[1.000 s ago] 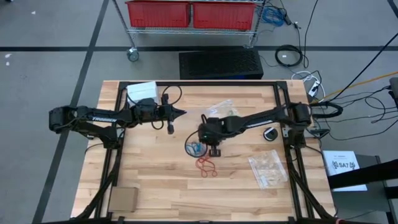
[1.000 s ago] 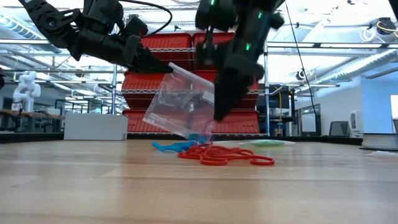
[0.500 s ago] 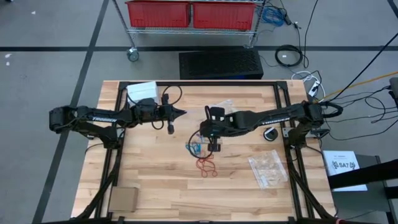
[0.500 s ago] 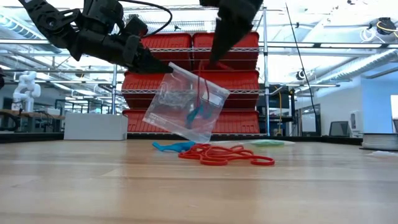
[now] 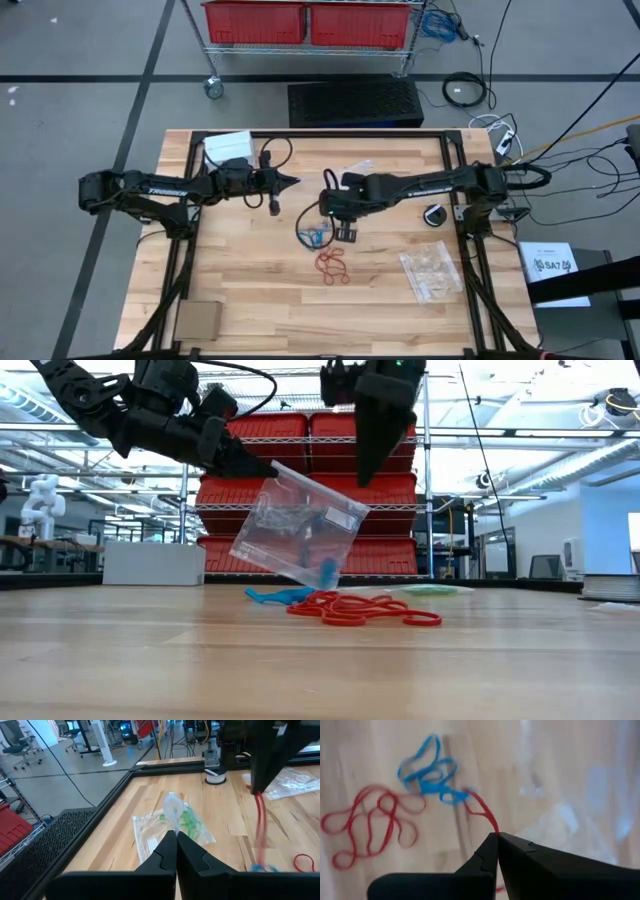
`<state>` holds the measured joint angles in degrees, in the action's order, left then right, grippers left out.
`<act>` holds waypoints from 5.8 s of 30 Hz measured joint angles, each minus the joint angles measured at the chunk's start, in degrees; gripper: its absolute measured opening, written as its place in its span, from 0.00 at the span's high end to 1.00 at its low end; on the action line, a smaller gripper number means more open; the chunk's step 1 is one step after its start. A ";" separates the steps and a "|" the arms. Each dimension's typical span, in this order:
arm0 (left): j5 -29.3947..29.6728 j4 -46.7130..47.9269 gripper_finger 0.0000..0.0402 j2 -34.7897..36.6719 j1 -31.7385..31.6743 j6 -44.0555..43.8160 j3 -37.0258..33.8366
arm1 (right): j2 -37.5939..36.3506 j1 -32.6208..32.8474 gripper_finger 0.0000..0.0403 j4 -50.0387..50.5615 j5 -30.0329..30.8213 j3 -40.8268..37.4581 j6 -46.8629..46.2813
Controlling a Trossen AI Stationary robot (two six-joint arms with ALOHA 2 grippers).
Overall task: Sort rubber bands
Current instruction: Put the red rubber band into the top left transparent zip lock bag
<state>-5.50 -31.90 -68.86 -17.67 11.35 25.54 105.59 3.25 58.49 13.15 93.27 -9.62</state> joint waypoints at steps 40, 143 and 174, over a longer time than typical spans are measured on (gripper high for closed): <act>0.07 0.91 1.00 0.00 0.00 0.59 0.00 | 2.03 3.67 1.00 17.88 -3.47 -6.82 -1.77; -0.35 0.66 1.00 0.00 0.02 -0.26 0.00 | -0.16 -12.54 0.99 -27.49 -4.52 -5.68 19.52; -1.42 0.89 1.00 -0.02 0.00 -0.22 -0.01 | -1.45 -12.50 0.98 -14.61 -2.70 2.93 19.68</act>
<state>-6.92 -31.01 -68.88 -17.67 11.14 25.53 104.14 -9.26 43.88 10.45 96.20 10.06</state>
